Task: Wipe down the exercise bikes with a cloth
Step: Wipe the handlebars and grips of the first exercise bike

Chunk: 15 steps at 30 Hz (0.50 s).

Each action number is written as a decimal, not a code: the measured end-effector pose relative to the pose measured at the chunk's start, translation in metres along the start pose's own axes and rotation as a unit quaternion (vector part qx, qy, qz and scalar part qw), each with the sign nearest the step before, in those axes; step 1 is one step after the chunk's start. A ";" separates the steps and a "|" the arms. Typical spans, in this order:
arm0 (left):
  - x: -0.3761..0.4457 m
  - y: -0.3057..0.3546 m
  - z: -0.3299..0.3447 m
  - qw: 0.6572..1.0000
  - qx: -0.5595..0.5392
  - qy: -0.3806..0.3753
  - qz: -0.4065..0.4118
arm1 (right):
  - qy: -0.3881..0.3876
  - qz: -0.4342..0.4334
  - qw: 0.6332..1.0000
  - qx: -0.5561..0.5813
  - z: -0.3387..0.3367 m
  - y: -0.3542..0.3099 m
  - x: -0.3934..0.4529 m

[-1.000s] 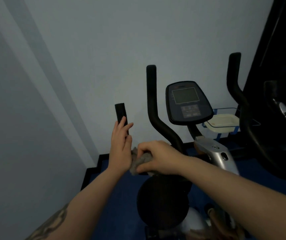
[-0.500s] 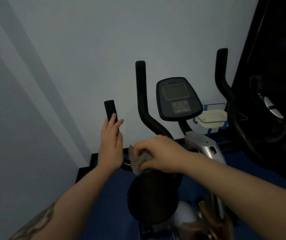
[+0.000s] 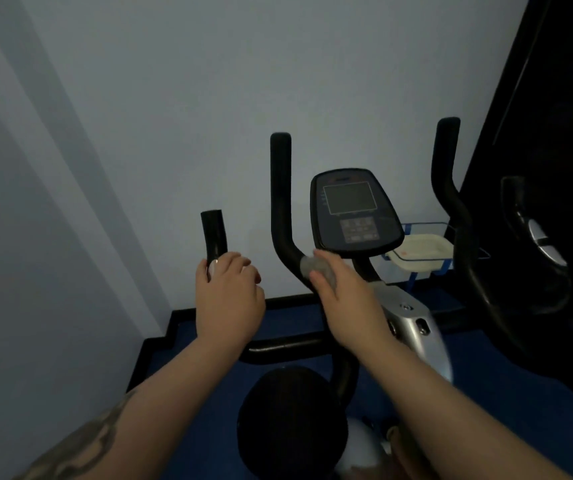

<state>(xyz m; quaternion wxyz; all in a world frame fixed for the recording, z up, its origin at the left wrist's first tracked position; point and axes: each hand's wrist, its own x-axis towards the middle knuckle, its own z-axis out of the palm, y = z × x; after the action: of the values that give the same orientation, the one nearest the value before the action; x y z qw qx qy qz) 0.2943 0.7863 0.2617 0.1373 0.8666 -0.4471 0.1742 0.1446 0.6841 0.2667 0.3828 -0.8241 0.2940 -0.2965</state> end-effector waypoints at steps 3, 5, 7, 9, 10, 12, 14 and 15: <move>0.000 0.001 -0.004 1.000 0.005 -0.002 -0.002 | 0.010 -0.002 1.000 0.007 -0.001 -0.002 0.010; -0.002 0.003 -0.006 1.000 -0.005 0.001 -0.001 | 0.047 -0.022 0.999 -0.006 -0.001 0.001 -0.009; -0.003 0.003 -0.005 1.000 -0.009 0.006 0.001 | 0.096 -0.068 0.993 -0.024 0.001 0.009 -0.038; -0.002 0.003 -0.004 1.000 -0.007 0.013 -0.003 | 0.108 -0.101 0.987 -0.059 0.003 0.015 -0.057; -0.002 0.003 -0.004 1.000 -0.004 0.015 -0.004 | 0.101 -0.109 0.986 -0.076 0.003 0.017 -0.058; 0.000 0.003 -0.003 1.000 -0.005 0.018 -0.006 | 0.081 -0.101 0.989 -0.074 -0.001 0.013 -0.041; 0.000 0.004 -0.003 1.000 -0.006 0.018 -0.005 | 0.061 -0.070 0.994 -0.061 -0.004 0.004 -0.016; 0.000 0.004 -0.003 1.000 -0.007 0.020 -0.002 | 0.062 -0.057 0.995 -0.057 -0.005 0.001 -0.008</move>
<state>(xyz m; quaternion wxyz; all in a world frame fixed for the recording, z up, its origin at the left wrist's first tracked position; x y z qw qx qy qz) 0.2905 0.7855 0.2643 0.1521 0.8630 -0.4436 0.1879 0.1359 0.6871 0.2663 0.2988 -0.8399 0.2859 -0.3514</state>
